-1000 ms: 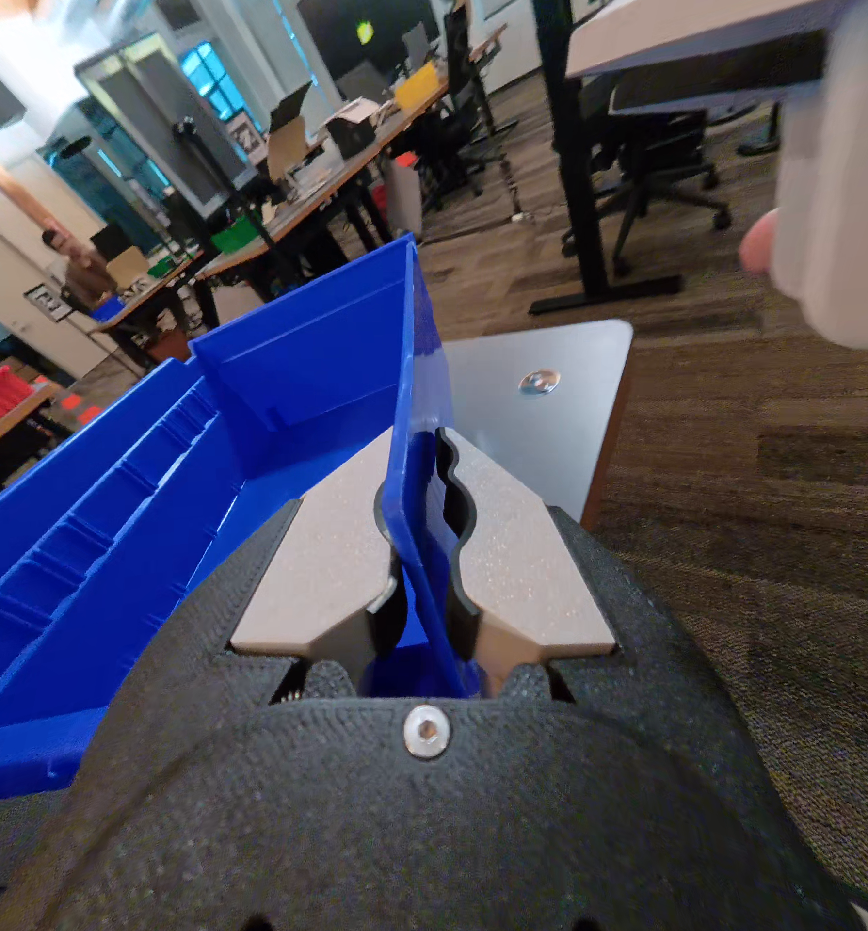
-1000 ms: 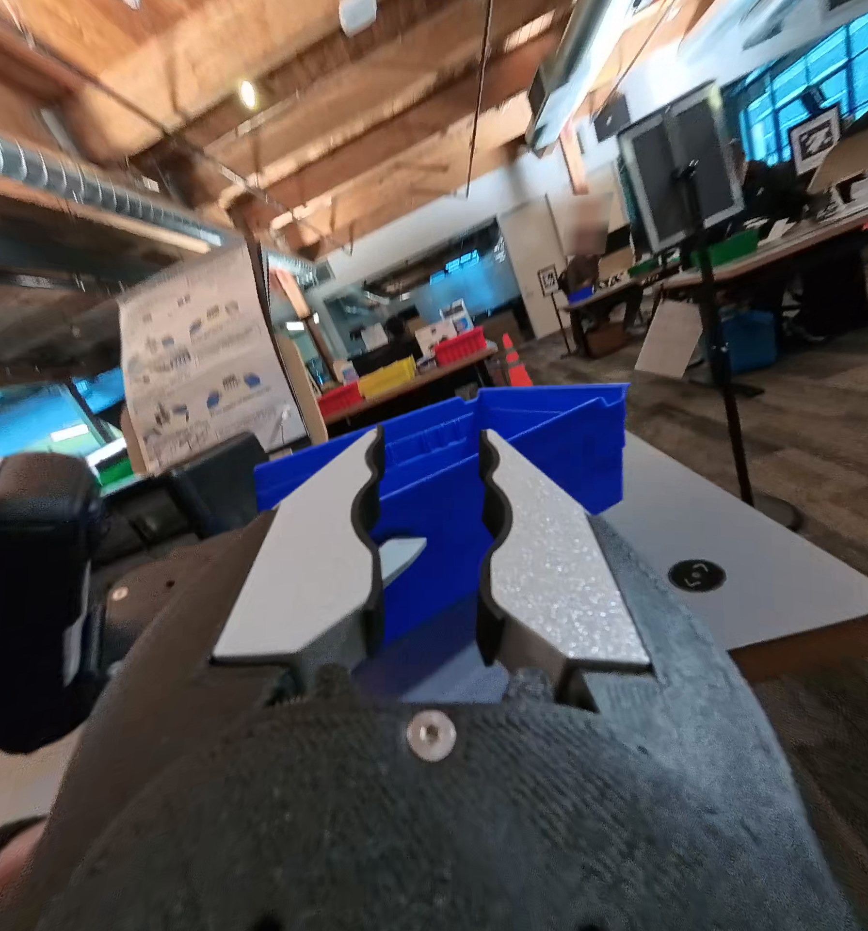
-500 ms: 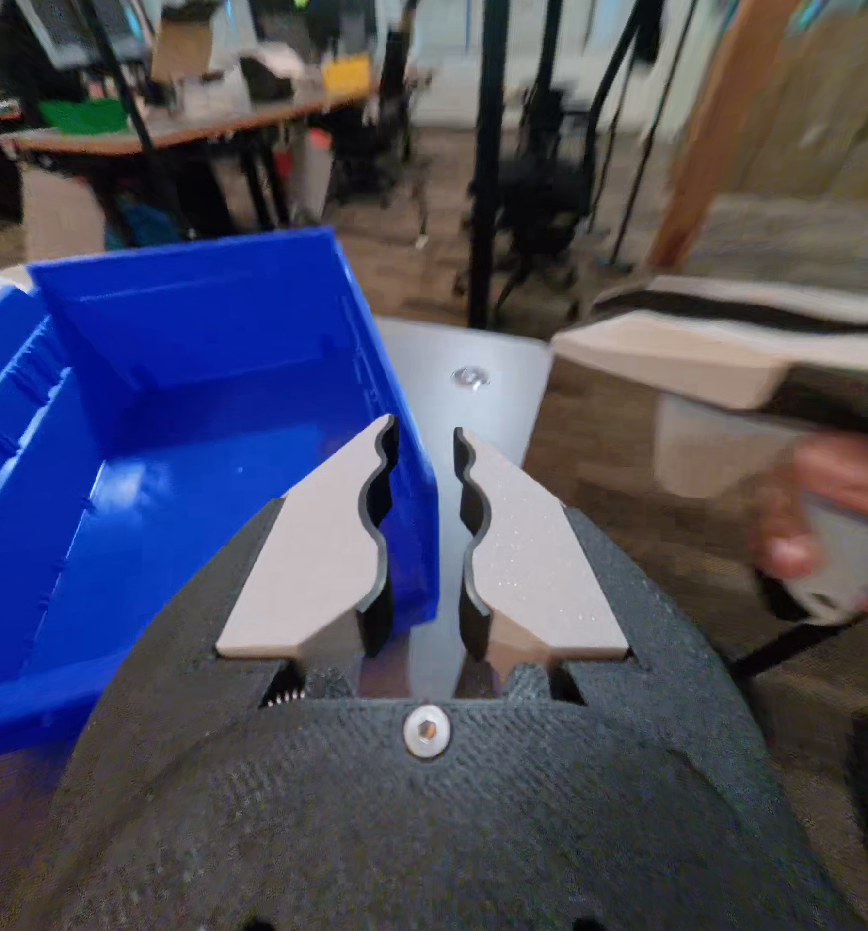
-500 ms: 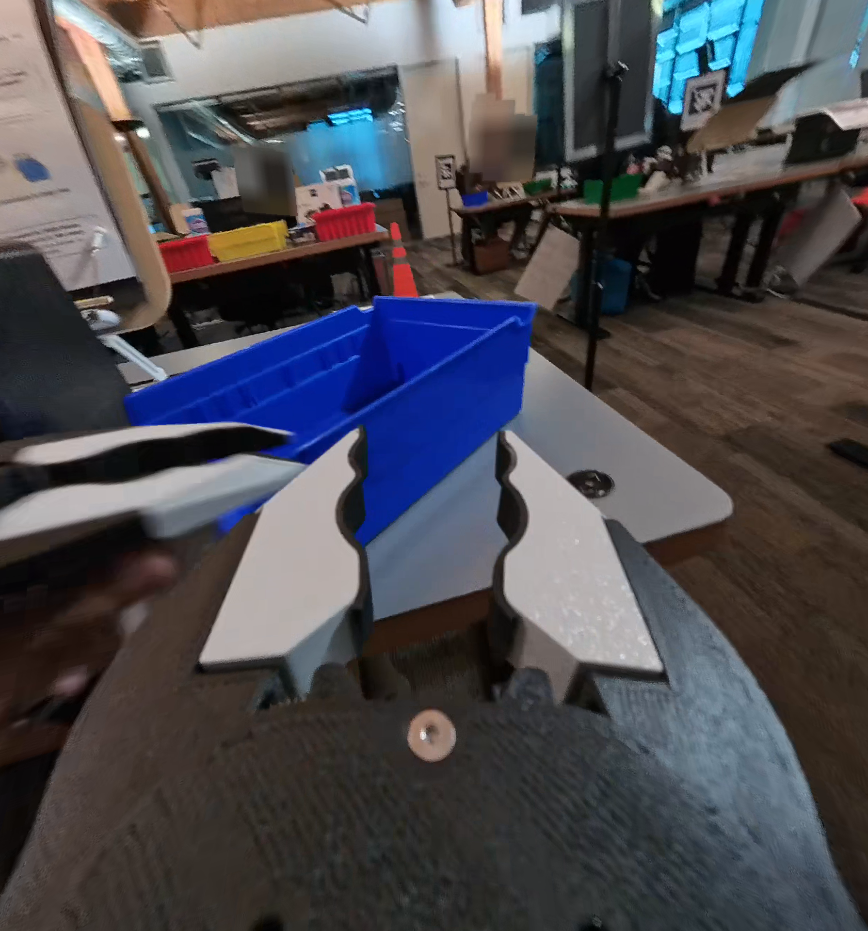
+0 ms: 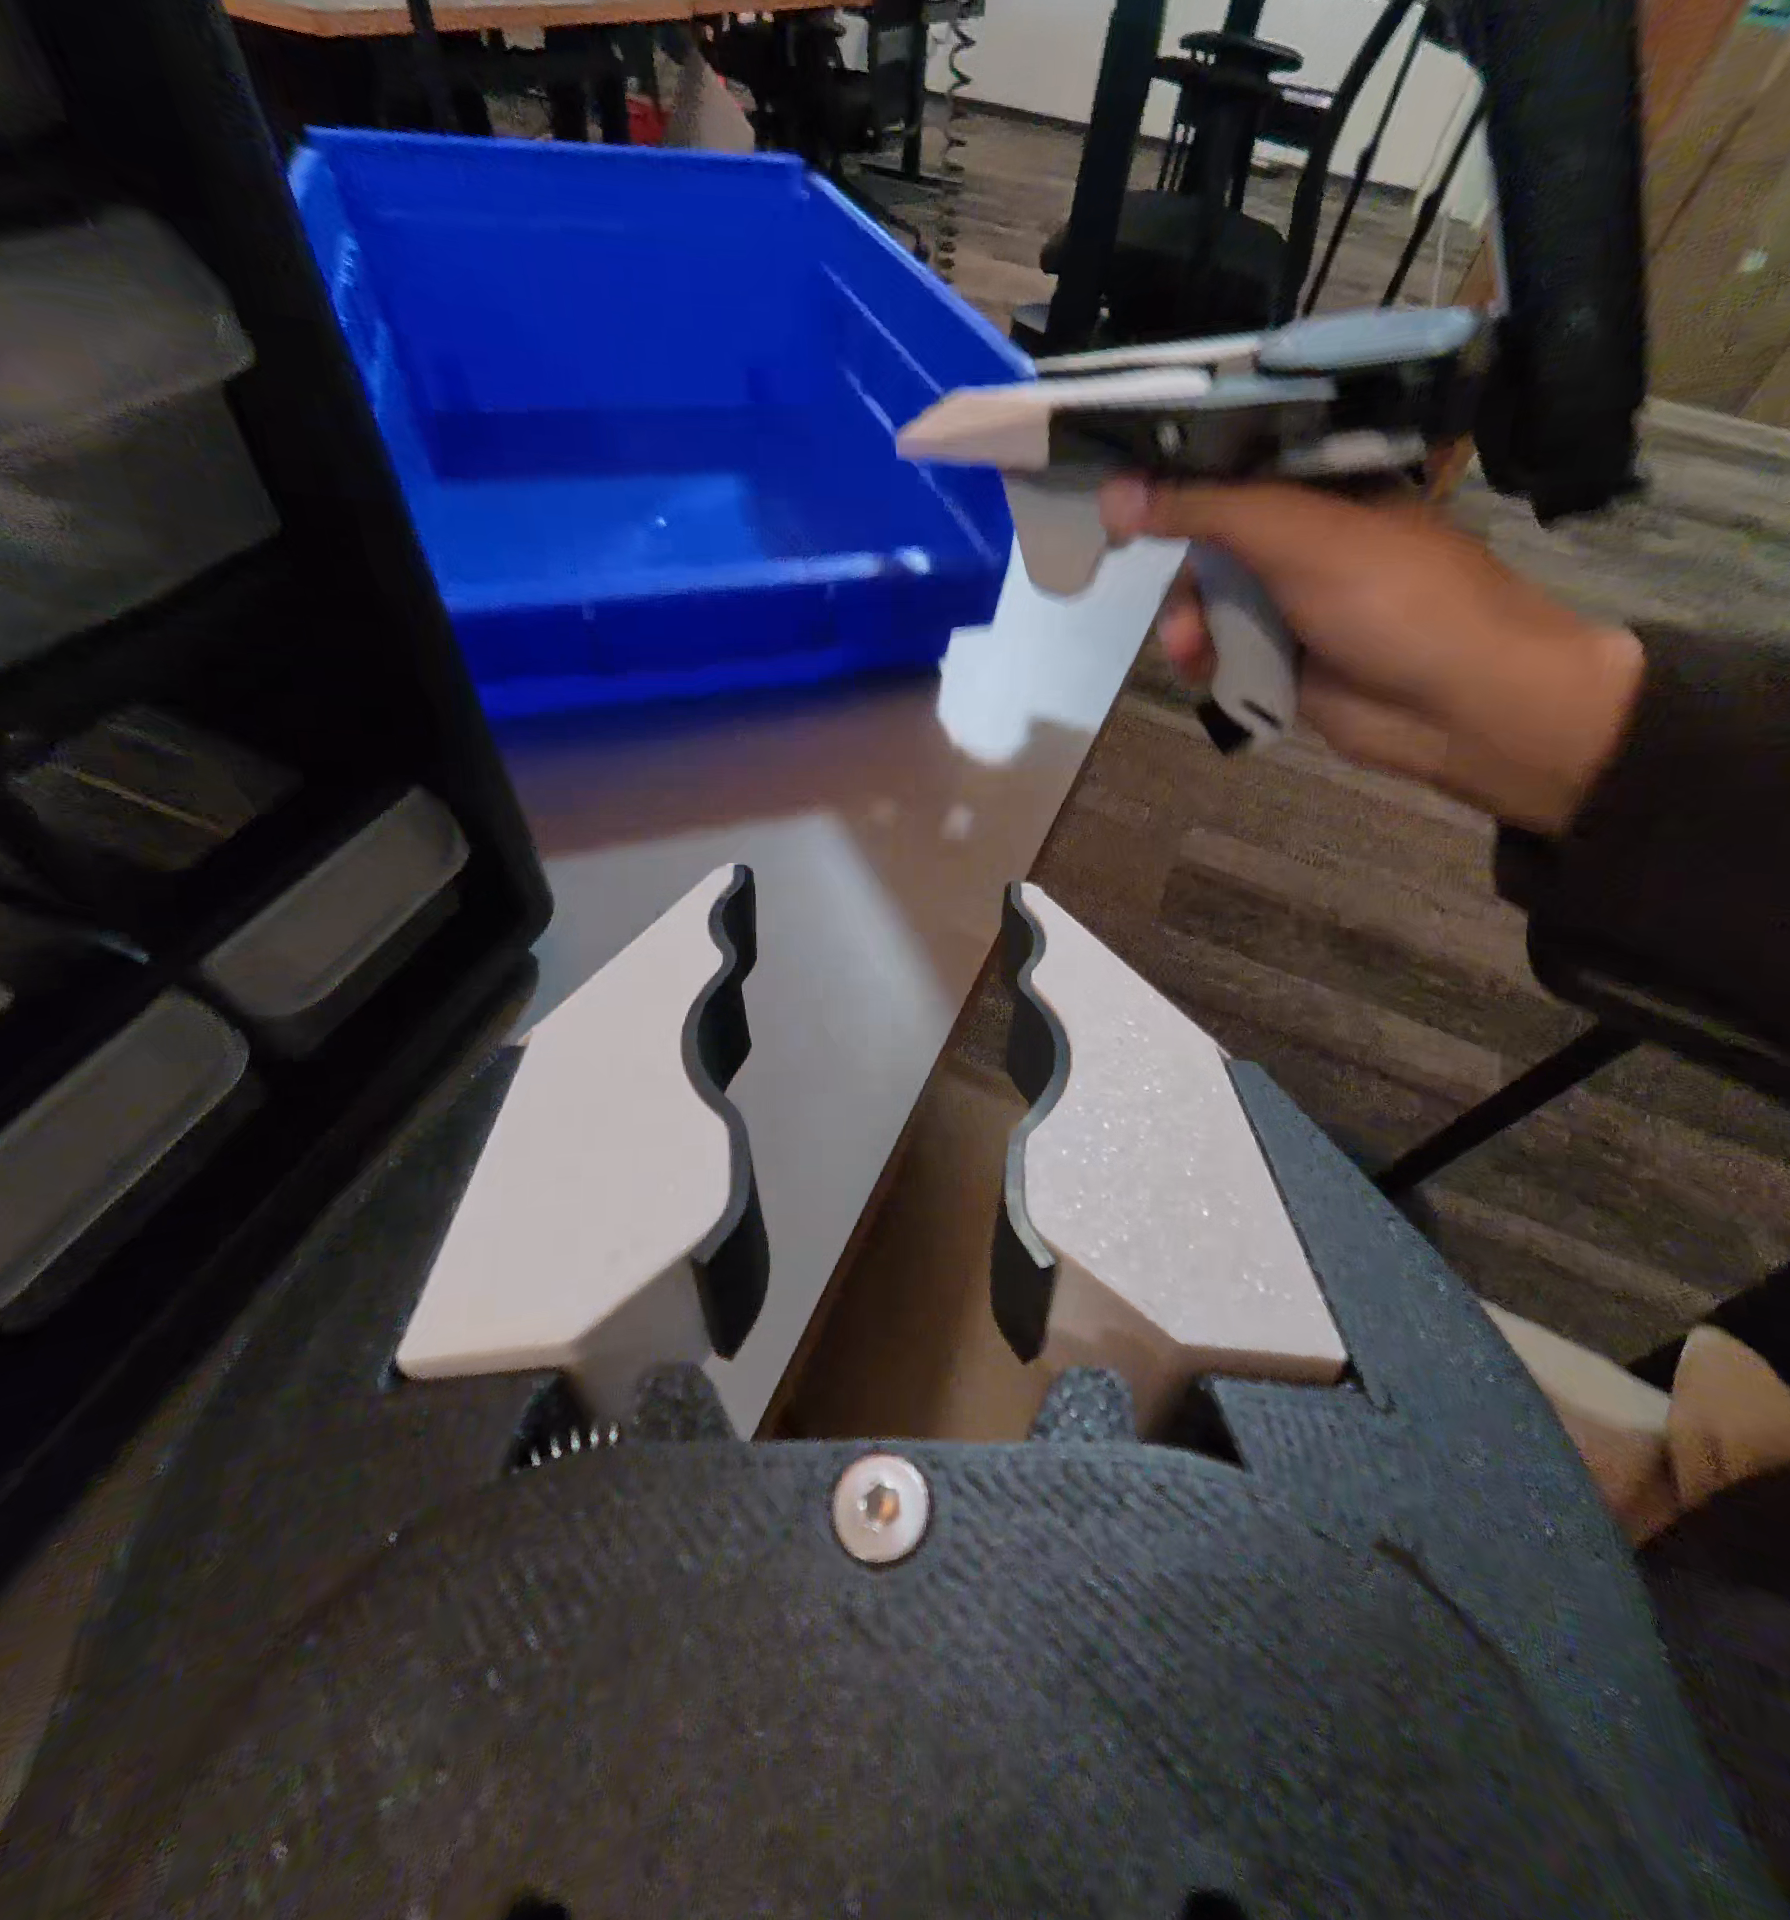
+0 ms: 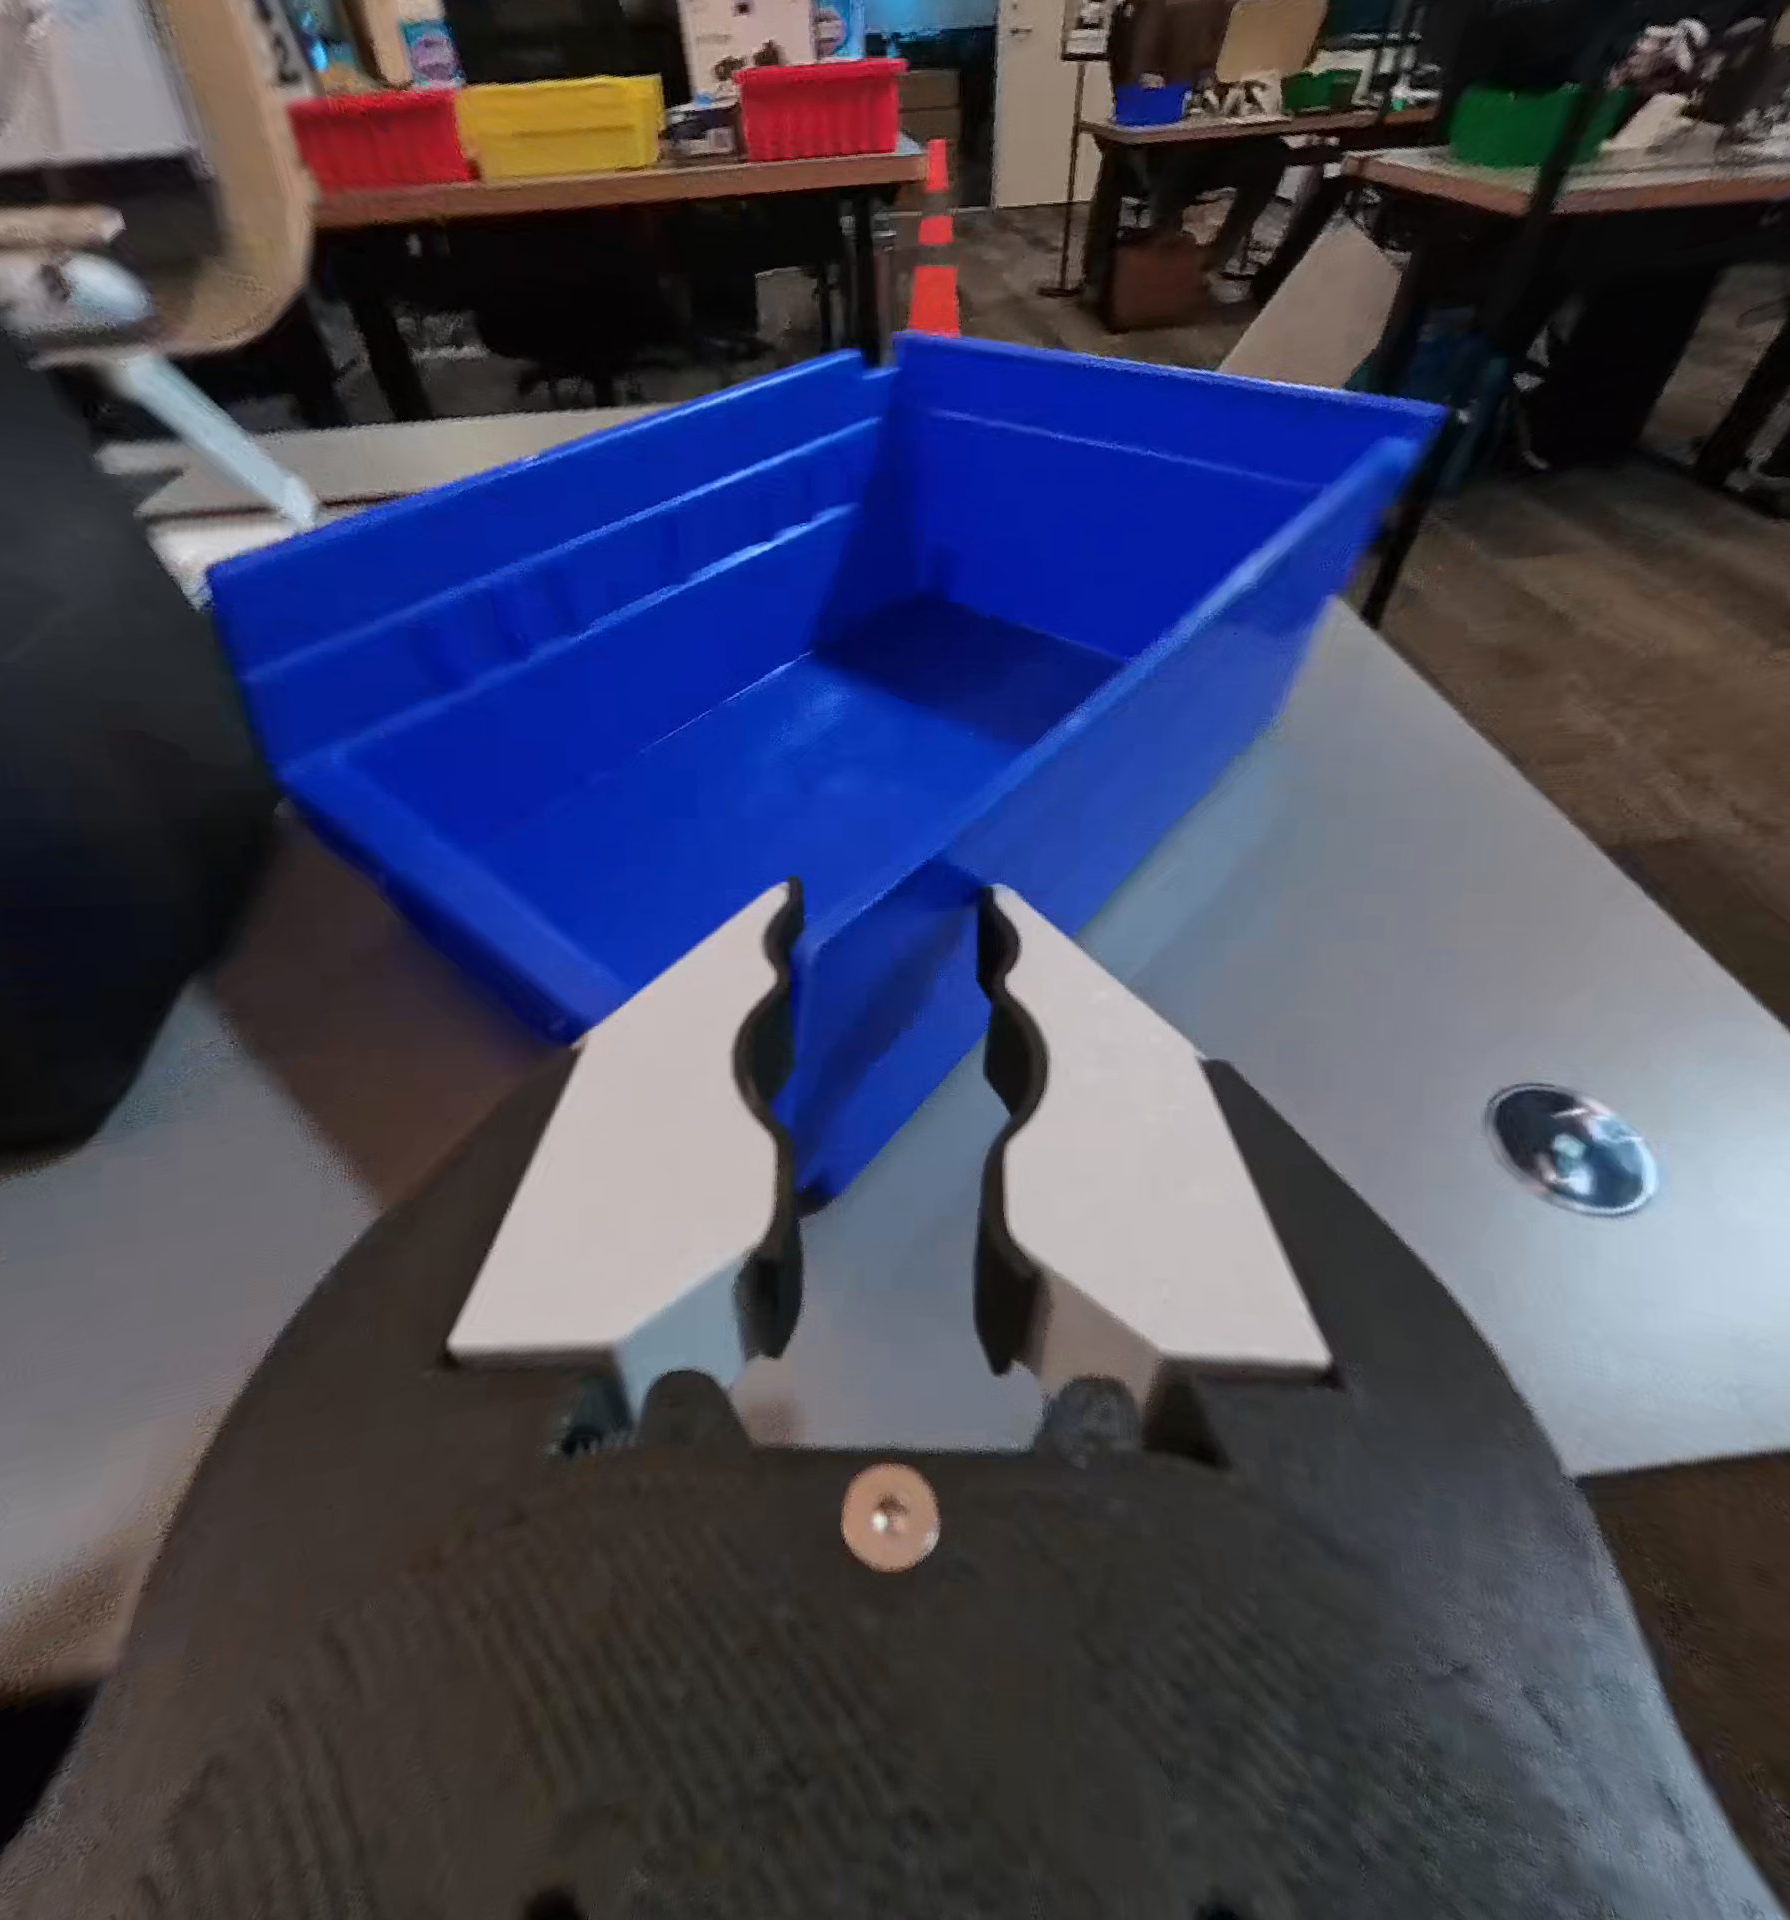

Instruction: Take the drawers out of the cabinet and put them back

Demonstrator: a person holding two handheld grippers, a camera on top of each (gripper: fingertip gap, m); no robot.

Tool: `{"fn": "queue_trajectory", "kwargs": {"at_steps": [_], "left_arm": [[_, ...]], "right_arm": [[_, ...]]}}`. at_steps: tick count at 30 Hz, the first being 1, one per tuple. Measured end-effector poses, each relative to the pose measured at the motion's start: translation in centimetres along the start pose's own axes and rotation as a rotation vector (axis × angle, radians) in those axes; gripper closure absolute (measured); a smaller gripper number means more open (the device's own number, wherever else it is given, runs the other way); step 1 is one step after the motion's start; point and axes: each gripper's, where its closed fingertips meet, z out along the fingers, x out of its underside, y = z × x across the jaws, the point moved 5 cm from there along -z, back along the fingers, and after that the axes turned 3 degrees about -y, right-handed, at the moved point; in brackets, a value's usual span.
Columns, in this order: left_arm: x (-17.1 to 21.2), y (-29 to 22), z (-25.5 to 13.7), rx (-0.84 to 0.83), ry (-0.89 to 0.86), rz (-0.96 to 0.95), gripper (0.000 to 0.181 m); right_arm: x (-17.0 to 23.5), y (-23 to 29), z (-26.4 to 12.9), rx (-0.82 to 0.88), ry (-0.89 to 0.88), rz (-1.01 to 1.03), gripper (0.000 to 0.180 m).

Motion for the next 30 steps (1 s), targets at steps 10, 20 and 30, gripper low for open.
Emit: {"fn": "queue_trajectory", "kwargs": {"at_steps": [10,20,30], "left_arm": [[2.3,1.1,-0.7,0.078,0.05,0.107,0.141],[3.6,2.0,-1.0,0.125,0.05,-0.118,0.141],[3.5,2.2,-1.6,0.094,0.05,-0.088,0.141]], "right_arm": [[-1.2,-11.1,4.1,0.027,-0.004,0.045,0.177],[-1.0,-16.0,4.3,0.023,-0.074,0.258,0.175],[-1.2,-17.1,5.0,0.1,-0.048,0.257,0.169]]}}
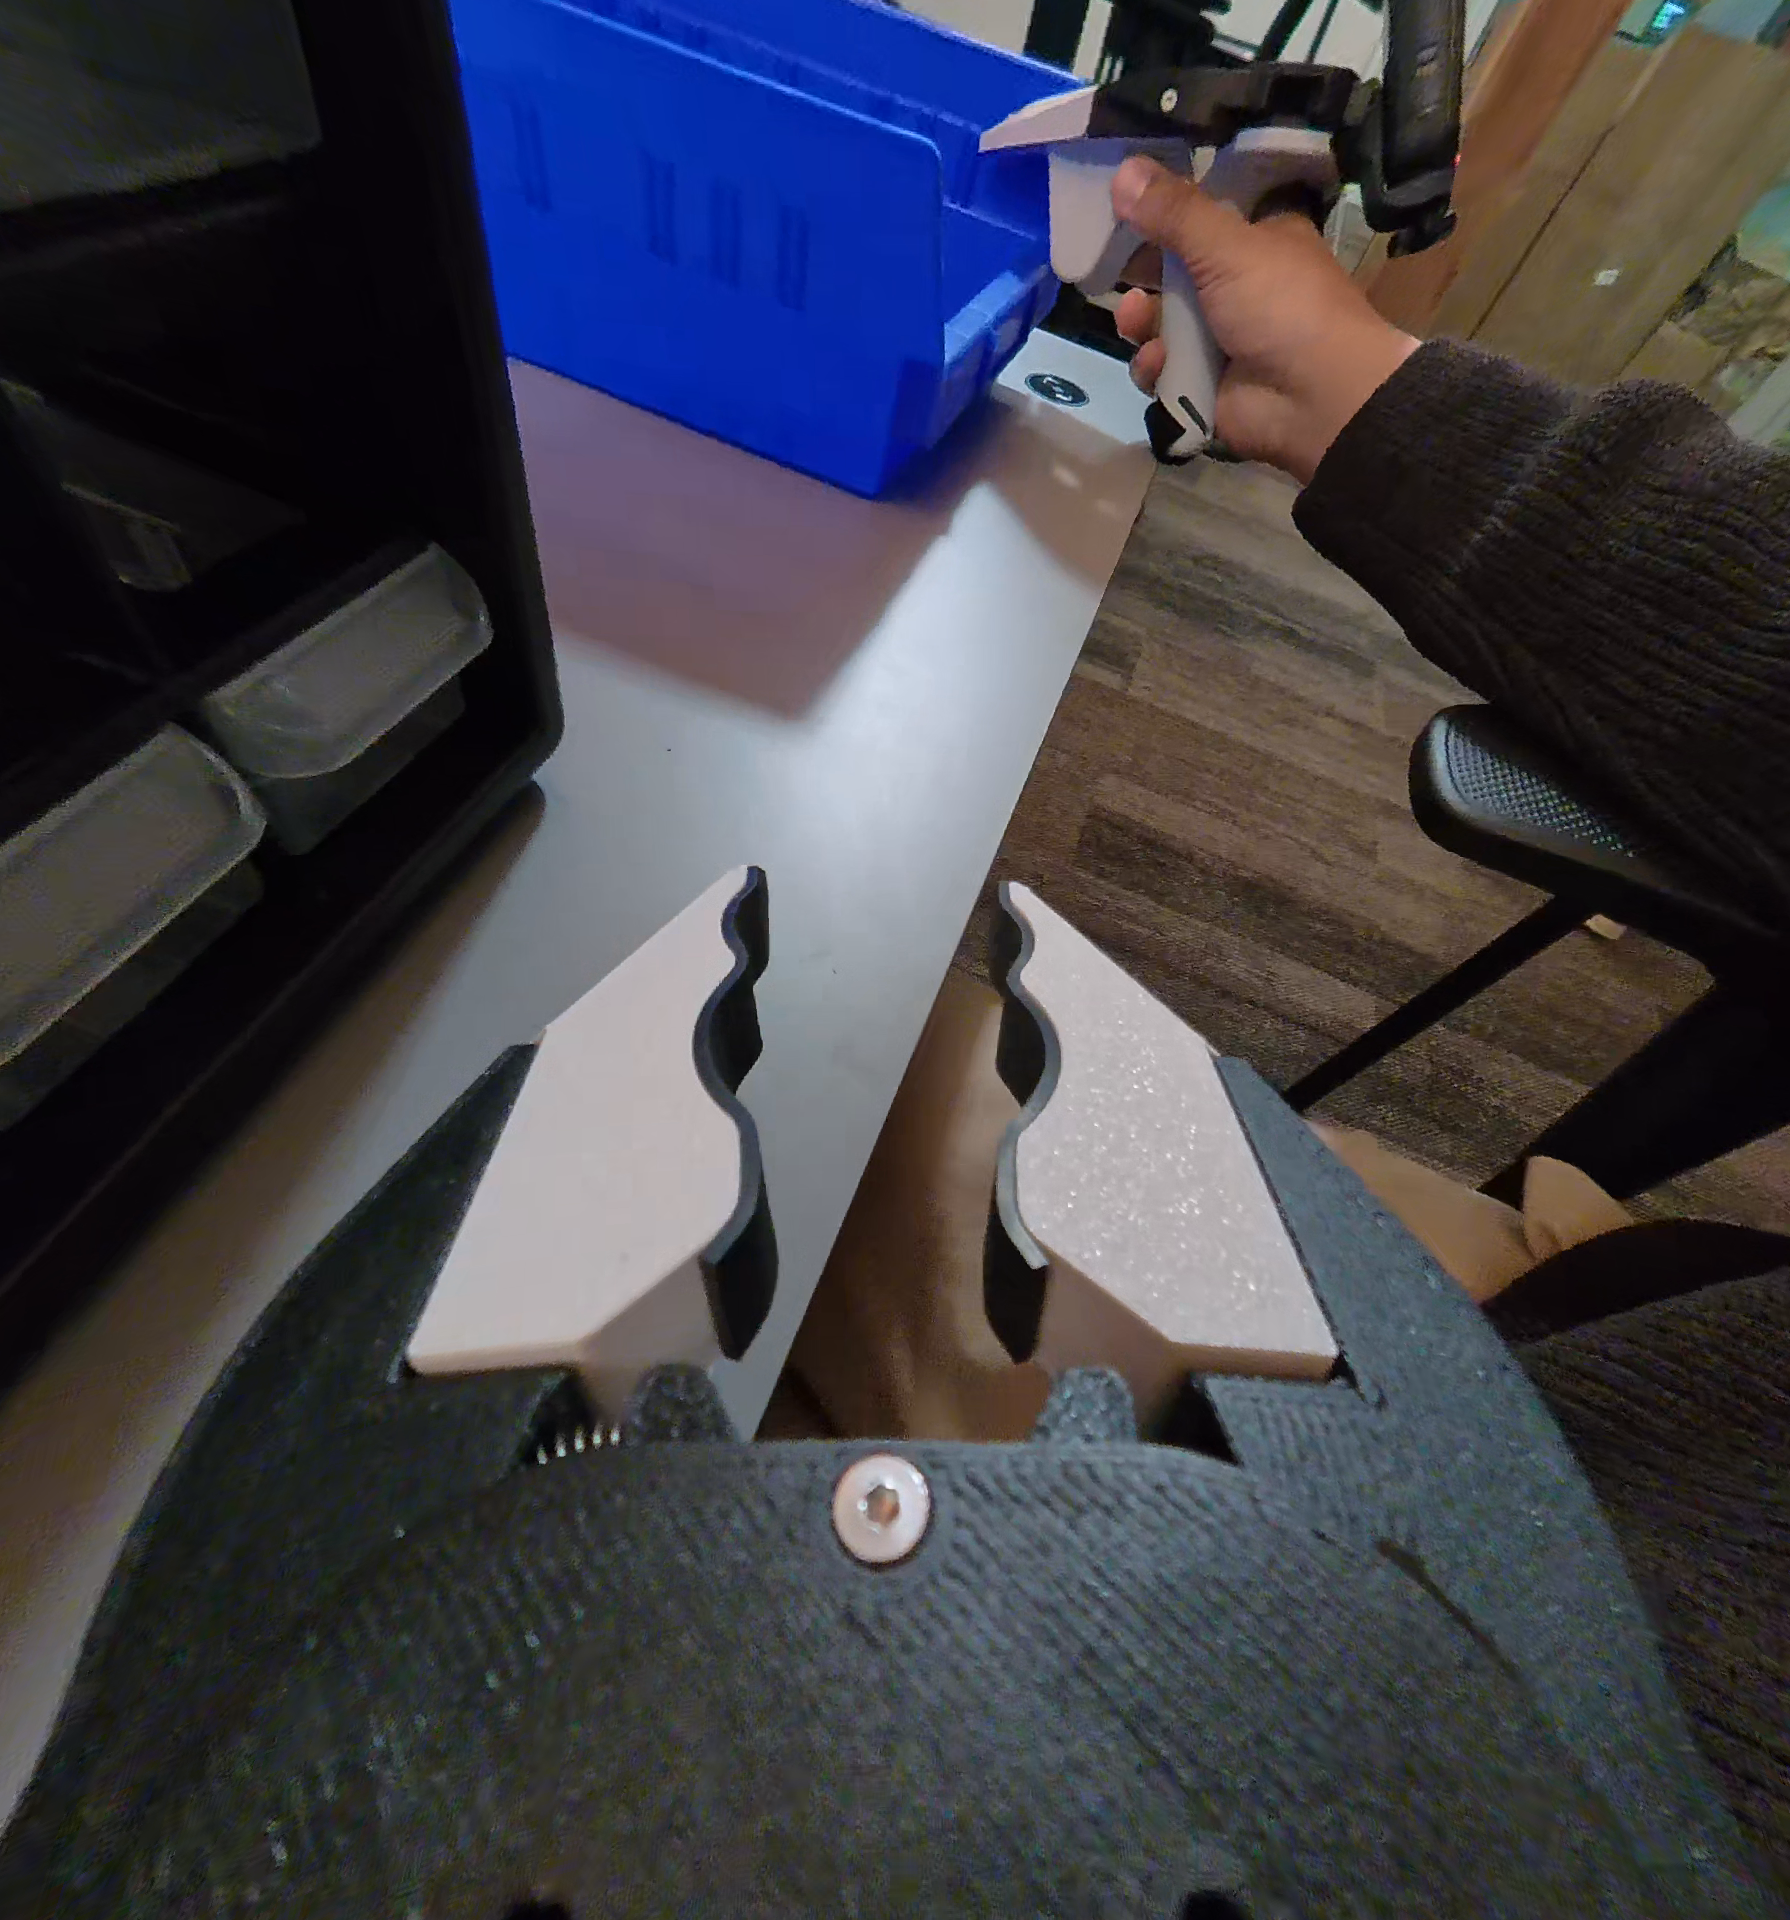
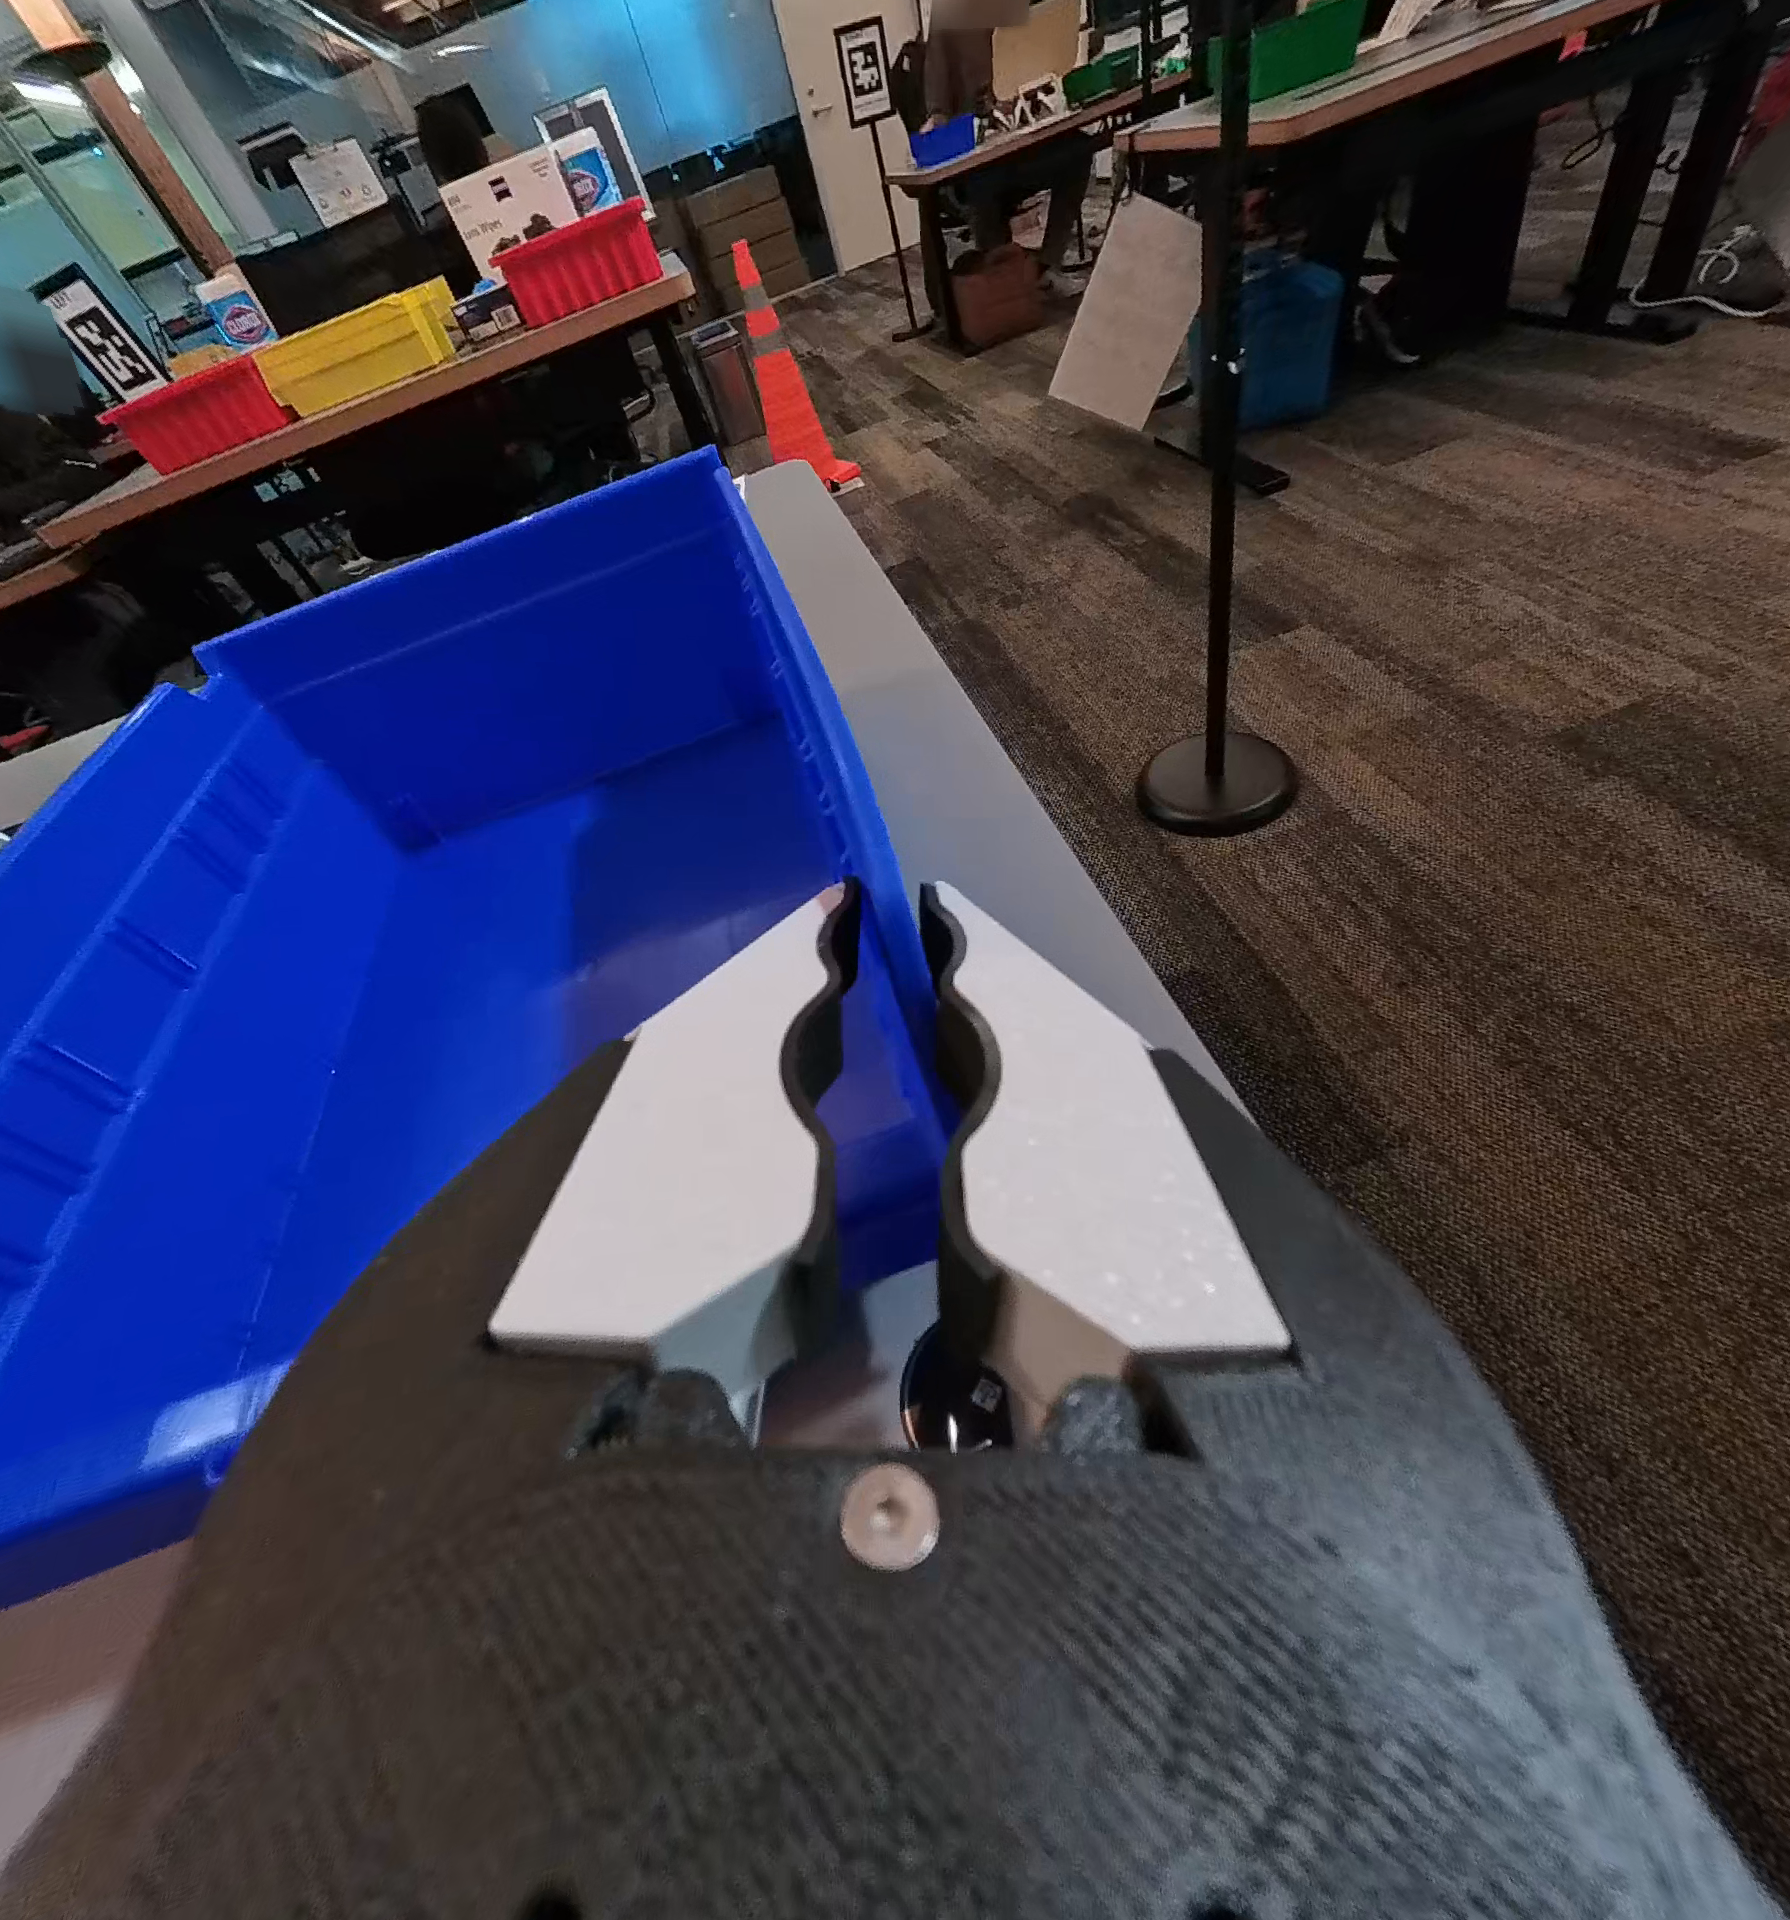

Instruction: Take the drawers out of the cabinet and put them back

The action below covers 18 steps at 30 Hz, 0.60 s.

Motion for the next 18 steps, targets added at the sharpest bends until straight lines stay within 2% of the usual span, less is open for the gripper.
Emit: {"fn": "queue_trajectory", "kwargs": {"at_steps": [4,7,10,14,18], "left_arm": [[0.0,0.2,0.1,-0.011,0.002,0.017,0.142],[0.0,-0.3,0.3,0.004,0.001,-0.01,0.141],[0.0,-0.6,0.2,-0.006,0.004,0.02,0.141],[-0.9,-0.6,0.1,-0.021,-0.026,0.066,0.139],[-1.5,0.1,-0.3,-0.029,-0.047,0.069,0.134]], "right_arm": [[0.0,0.0,0.0,0.021,-0.001,-0.001,0.167],[-0.5,-0.5,-0.9,0.11,-0.008,0.033,0.145],[-3.8,0.9,-3.6,0.114,-0.159,-0.006,0.141],[-6.6,9.1,-7.0,-0.132,-0.379,-0.12,0.156],[-5.5,19.1,-7.9,-0.371,-0.432,-0.162,0.164]]}}
